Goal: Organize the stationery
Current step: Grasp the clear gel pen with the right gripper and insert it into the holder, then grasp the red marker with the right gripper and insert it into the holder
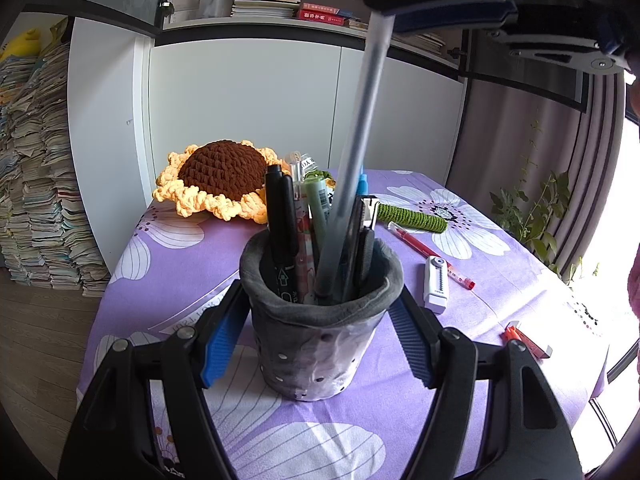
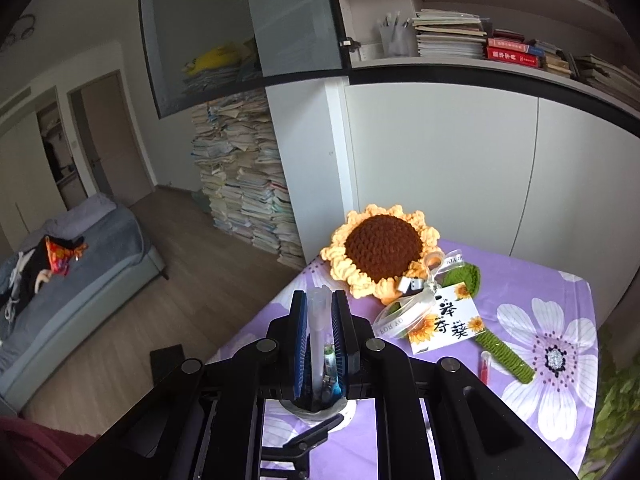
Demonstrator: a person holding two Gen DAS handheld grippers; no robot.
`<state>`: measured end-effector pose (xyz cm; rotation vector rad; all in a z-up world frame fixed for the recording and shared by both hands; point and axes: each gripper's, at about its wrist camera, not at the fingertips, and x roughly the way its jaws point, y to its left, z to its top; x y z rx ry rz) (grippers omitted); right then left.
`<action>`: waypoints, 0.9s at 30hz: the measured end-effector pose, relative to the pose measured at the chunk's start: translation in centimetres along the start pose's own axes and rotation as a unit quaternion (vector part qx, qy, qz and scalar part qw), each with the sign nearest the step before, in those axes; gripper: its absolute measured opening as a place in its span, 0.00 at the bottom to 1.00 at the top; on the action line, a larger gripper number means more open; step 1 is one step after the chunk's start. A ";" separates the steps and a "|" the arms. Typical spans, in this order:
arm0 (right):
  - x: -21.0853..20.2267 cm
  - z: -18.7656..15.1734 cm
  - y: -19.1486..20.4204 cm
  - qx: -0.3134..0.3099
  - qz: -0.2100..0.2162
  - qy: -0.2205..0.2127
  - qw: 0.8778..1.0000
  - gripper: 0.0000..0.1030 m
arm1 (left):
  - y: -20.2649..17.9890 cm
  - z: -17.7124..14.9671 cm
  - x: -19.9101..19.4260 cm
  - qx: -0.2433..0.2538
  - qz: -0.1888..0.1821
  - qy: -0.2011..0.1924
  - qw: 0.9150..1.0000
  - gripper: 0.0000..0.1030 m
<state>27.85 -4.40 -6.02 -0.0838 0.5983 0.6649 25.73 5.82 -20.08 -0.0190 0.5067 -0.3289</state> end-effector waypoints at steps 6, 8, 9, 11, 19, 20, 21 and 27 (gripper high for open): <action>2.8 -1.7 0.1 -0.018 -0.012 0.040 0.999 0.13 | 0.0 0.0 0.0 0.001 0.000 0.000 1.000 0.68; 4.0 -2.5 0.1 -0.016 -0.005 0.066 0.998 0.13 | 0.0 0.0 0.0 0.001 0.000 0.000 1.000 0.68; 4.5 -2.8 0.0 -0.012 -0.002 0.075 0.997 0.13 | 0.1 0.0 0.0 0.001 0.000 0.000 1.000 0.68; 5.2 -3.4 -0.5 0.000 0.003 0.093 0.996 0.13 | 0.1 0.0 0.0 0.000 0.000 0.001 1.000 0.68; 2.3 -3.2 -3.0 0.051 0.000 0.087 0.995 0.14 | 0.0 0.0 0.0 0.000 0.000 0.001 1.000 0.68; 1.8 -3.2 -3.4 0.051 -0.016 0.085 0.995 0.14 | 0.0 0.0 0.0 0.000 0.000 0.001 1.000 0.68; 1.4 -3.3 -4.0 0.052 -0.035 0.086 0.994 0.15 | 0.0 0.0 0.0 0.000 0.000 0.001 1.000 0.68; 2.6 -5.9 -10.2 0.095 -0.143 0.157 0.973 0.18 | 0.0 0.0 0.0 0.000 0.000 0.001 1.000 0.68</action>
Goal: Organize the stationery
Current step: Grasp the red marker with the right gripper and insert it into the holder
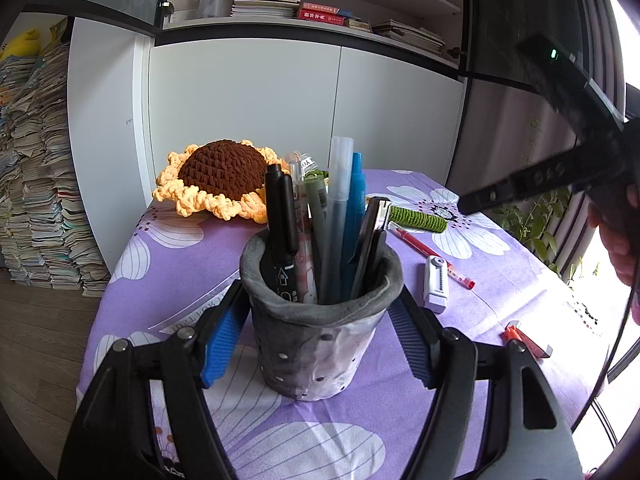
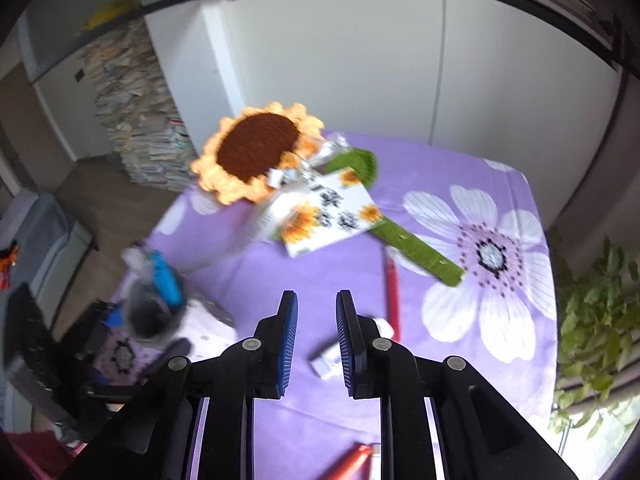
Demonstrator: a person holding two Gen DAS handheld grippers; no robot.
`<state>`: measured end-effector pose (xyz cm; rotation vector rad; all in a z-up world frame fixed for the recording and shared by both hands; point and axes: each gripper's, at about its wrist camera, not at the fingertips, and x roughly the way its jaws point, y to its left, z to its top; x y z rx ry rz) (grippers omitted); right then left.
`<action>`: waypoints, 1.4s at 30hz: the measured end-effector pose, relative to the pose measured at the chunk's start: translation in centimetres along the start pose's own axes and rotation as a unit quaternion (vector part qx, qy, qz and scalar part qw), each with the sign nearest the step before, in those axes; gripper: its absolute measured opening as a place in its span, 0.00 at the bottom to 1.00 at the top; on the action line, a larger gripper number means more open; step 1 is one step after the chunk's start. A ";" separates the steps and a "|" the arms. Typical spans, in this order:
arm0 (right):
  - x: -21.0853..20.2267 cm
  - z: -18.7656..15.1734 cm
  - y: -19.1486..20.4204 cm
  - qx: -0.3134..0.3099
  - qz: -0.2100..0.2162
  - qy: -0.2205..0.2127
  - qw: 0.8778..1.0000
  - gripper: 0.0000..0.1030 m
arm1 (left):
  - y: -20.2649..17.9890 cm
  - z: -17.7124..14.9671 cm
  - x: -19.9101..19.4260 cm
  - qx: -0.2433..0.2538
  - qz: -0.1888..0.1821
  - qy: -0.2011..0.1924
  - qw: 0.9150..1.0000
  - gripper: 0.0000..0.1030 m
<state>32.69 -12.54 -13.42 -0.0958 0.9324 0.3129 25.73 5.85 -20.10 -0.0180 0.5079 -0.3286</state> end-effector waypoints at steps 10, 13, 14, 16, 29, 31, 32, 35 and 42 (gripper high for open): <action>6.1 -4.0 -5.4 0.051 -0.027 0.104 0.993 0.18 | 0.0 0.0 0.0 0.000 0.000 0.000 1.000 0.68; 6.7 -3.9 -5.5 0.051 -0.021 0.104 0.993 0.18 | 0.0 0.0 0.0 0.000 0.000 0.001 1.000 0.68; 7.1 -3.8 -5.5 0.047 -0.024 0.106 0.993 0.18 | 0.0 0.0 0.0 0.000 0.000 0.000 1.000 0.68; 7.9 -3.7 -5.6 0.042 -0.029 0.111 0.993 0.18 | 0.0 0.0 0.0 0.000 0.000 0.001 1.000 0.68; 3.5 -7.2 -4.9 -0.029 -0.062 0.174 0.982 0.10 | -0.1 -0.1 0.1 -0.001 0.000 0.002 1.000 0.68; 3.4 -8.7 -4.6 -0.053 -0.068 0.207 0.975 0.10 | -0.1 -0.1 0.1 0.000 0.000 0.002 1.000 0.68; 3.5 -9.5 -4.5 -0.064 -0.069 0.224 0.970 0.10 | -0.1 -0.1 0.1 0.000 0.000 0.002 1.000 0.68; 3.5 -10.4 -4.8 -0.063 -0.074 0.237 0.967 0.10 | -0.1 -0.1 0.1 0.000 0.000 0.002 1.000 0.68; 4.1 -5.9 -5.5 -0.027 -0.048 0.161 0.985 0.24 | -0.1 -0.1 0.1 0.000 0.000 0.002 1.000 0.68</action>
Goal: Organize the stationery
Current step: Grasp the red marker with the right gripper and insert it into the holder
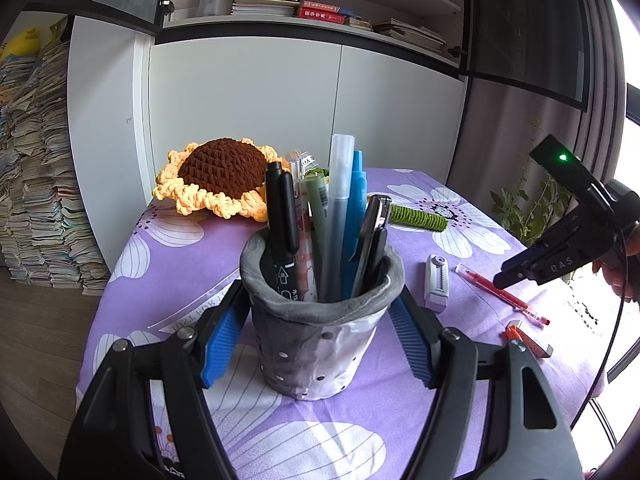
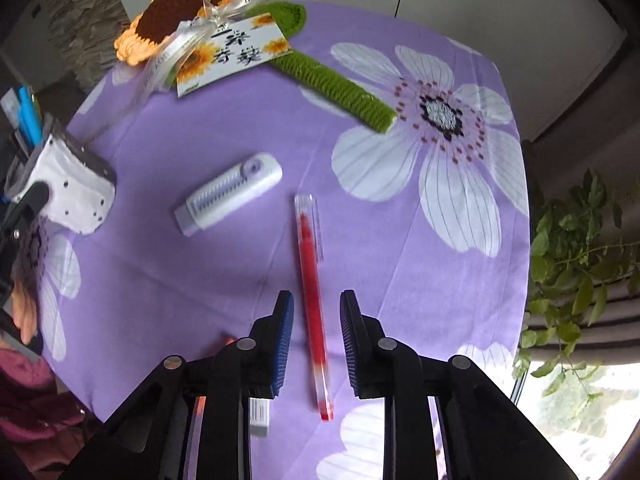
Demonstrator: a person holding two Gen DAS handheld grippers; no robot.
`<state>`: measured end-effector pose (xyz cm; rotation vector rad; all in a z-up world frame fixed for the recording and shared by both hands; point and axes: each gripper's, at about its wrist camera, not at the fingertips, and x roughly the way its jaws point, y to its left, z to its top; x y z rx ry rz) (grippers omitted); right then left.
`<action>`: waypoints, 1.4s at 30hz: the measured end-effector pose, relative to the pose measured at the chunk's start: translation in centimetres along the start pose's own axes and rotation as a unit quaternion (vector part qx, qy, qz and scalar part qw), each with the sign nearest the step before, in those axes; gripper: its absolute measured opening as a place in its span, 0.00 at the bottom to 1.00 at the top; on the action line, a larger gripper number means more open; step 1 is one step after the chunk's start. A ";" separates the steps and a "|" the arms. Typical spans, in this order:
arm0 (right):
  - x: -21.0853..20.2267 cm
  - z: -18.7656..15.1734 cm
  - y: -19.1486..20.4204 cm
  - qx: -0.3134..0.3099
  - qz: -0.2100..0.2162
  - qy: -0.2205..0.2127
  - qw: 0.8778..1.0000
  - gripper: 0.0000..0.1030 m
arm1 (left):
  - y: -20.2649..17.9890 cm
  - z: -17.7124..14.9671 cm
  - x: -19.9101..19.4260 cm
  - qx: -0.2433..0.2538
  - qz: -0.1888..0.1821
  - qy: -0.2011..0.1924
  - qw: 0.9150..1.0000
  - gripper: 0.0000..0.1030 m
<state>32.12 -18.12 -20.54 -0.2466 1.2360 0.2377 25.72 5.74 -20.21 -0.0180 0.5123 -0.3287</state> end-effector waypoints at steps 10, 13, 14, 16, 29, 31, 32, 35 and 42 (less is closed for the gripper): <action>3.2 3.8 1.2 -0.015 -0.005 0.009 1.000 0.25 | 0.0 0.0 0.0 0.000 0.000 0.000 1.000 0.68; 3.5 4.3 0.9 -0.004 0.009 0.012 1.000 0.25 | 0.0 0.0 0.0 0.000 0.000 0.000 1.000 0.68; 3.6 4.4 0.7 0.002 0.014 0.013 1.000 0.25 | 0.0 0.0 0.0 0.000 0.000 0.000 1.000 0.68; 3.6 4.4 0.3 0.014 0.020 0.017 1.000 0.23 | 0.0 0.0 0.0 0.000 0.000 0.000 1.000 0.68; -5.6 2.2 1.5 0.031 0.020 -0.115 0.993 0.15 | 0.0 0.0 0.0 0.001 0.000 0.000 1.000 0.68; -8.0 1.9 2.5 0.025 0.020 -0.149 0.988 0.15 | 0.0 0.0 0.0 0.001 0.000 0.000 1.000 0.68; -9.2 1.5 2.9 0.024 0.026 -0.167 0.985 0.15 | 0.0 0.0 0.0 0.001 0.000 0.000 1.000 0.68; -12.2 1.2 4.6 0.014 0.044 -0.216 0.975 0.15 | 0.0 0.0 0.0 0.001 0.000 0.000 1.000 0.68; -17.7 1.3 8.1 -0.028 0.121 -0.305 0.944 0.15 | 0.0 0.0 0.0 0.001 0.001 0.000 1.000 0.68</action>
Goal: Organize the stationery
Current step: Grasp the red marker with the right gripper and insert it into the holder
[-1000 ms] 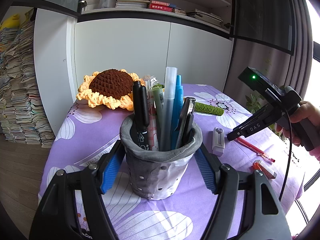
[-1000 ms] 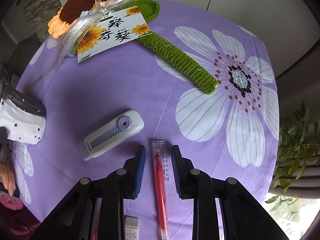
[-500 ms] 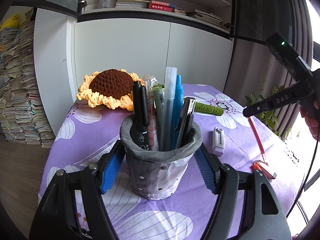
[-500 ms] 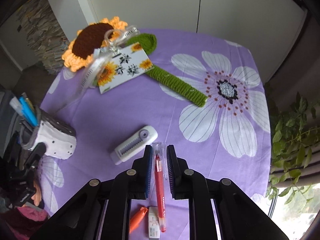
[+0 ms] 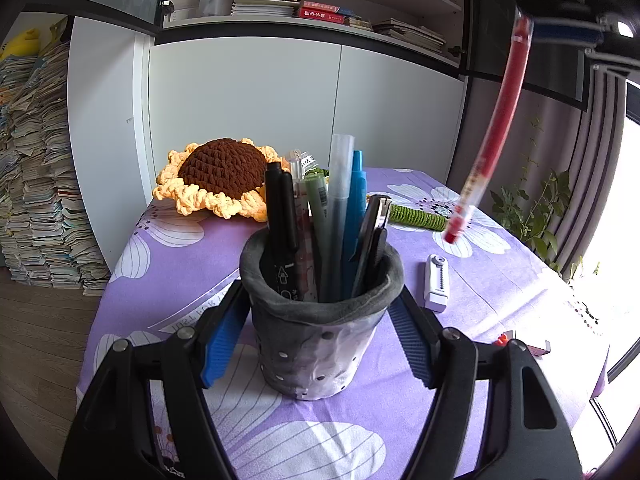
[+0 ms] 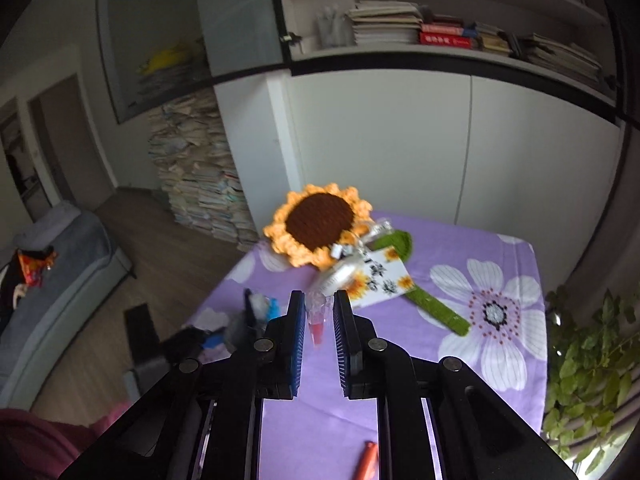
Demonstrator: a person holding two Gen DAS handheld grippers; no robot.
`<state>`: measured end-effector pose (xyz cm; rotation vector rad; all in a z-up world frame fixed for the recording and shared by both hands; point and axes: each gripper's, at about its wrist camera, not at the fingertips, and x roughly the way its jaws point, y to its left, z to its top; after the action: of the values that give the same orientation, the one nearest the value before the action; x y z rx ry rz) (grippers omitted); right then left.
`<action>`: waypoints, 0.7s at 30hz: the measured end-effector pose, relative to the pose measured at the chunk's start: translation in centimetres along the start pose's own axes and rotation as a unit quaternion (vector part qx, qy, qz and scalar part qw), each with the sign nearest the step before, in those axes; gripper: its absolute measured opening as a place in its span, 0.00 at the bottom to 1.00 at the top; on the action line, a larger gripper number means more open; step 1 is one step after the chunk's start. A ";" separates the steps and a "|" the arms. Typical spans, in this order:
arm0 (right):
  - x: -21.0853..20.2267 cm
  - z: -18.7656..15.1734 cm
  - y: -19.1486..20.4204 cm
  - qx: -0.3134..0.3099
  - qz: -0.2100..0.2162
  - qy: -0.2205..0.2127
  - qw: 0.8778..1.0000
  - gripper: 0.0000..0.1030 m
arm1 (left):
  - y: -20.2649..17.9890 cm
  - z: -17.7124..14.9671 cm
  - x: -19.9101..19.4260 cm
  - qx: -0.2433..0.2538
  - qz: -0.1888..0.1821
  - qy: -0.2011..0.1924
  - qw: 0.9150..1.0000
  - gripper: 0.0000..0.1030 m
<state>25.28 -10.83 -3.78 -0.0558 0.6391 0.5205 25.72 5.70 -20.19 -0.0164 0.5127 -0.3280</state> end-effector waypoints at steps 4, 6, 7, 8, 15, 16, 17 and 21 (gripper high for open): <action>-0.6 1.2 2.1 -0.017 0.044 -0.024 0.999 0.15 | 0.0 0.0 0.0 0.000 0.000 0.000 1.000 0.68; -0.3 1.5 2.9 -0.021 0.065 -0.028 0.997 0.15 | 0.0 0.0 0.0 0.000 0.000 0.000 1.000 0.68; 0.0 1.6 3.4 -0.026 0.070 -0.030 0.997 0.15 | 0.0 0.0 0.0 0.000 0.000 0.000 1.000 0.68; 0.3 1.7 3.8 -0.030 0.073 -0.030 0.996 0.15 | 0.0 0.0 0.0 0.000 0.000 0.000 1.000 0.68; 3.8 1.2 4.7 -0.038 0.079 -0.022 0.996 0.15 | 0.0 0.0 0.0 0.000 0.000 0.000 1.000 0.68; 4.4 1.0 4.7 -0.039 0.076 -0.020 0.996 0.15 | 0.0 0.0 0.0 0.000 0.000 0.000 1.000 0.68; 4.9 0.8 4.6 -0.039 0.077 -0.015 0.996 0.15 | 0.0 0.0 0.0 0.000 0.000 0.000 1.000 0.68; 6.9 -0.3 4.6 -0.050 0.062 0.004 0.997 0.15 | 0.0 0.0 0.0 0.000 0.000 0.000 1.000 0.68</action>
<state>27.61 -3.81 -7.51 -0.1124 0.6262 0.6728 25.72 5.68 -20.18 -0.0161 0.5128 -0.3280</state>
